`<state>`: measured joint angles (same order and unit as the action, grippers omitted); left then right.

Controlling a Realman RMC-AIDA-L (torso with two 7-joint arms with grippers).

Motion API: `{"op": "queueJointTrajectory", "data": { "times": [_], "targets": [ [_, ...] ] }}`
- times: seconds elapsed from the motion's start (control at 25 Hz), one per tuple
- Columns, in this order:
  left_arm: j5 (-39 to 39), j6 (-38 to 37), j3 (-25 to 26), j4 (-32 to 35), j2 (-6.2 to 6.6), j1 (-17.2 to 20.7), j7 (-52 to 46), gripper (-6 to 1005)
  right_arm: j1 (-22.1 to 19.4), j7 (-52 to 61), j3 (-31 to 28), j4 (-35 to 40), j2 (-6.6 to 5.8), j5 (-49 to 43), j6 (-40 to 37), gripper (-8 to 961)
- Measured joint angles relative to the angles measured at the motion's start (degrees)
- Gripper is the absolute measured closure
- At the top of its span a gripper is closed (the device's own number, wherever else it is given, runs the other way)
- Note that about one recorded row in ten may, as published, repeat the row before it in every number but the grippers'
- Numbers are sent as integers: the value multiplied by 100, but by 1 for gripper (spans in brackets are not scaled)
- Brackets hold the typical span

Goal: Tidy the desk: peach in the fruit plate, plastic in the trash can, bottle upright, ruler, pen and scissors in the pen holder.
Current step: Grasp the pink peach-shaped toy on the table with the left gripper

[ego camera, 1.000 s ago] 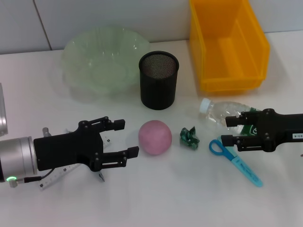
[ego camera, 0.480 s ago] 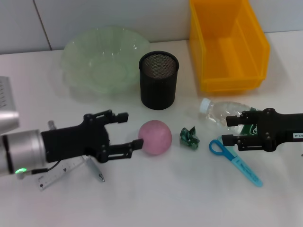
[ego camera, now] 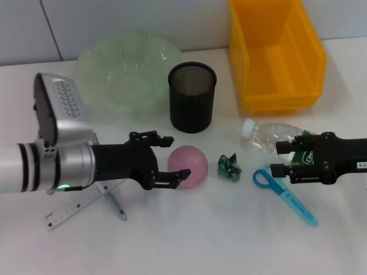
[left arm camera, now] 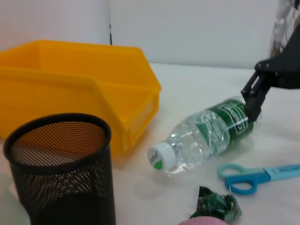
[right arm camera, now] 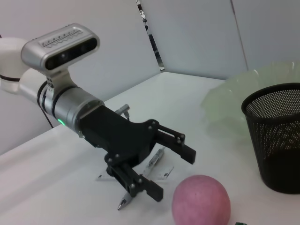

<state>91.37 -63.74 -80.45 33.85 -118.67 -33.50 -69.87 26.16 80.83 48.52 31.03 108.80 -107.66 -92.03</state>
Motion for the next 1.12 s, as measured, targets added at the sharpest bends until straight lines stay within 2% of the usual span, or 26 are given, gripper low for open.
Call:
{"op": "queueJointTrajectory", "data": {
  "times": [0.28,0.32,0.52,0.92,1.12],
  "targets": [
    [-25,195,-245,-26,-4,-110,-60,185,-5,3,0,0,0,0,22,253],
    [-45,480,-509,-38,-27,-207,-168,185,-3,3,0,0,0,0,22,253],
    [-56,821,-855,-41,-43,-261,-315,186,5,3,0,2,0,0,21,253],
    [-284,913,-922,-38,-50,-283,-489,189,-3,3,0,22,0,1,22,253],
    [-261,917,-975,-45,-45,-313,-655,370,-8,3,0,40,0,6,21,253]
  ]
}}
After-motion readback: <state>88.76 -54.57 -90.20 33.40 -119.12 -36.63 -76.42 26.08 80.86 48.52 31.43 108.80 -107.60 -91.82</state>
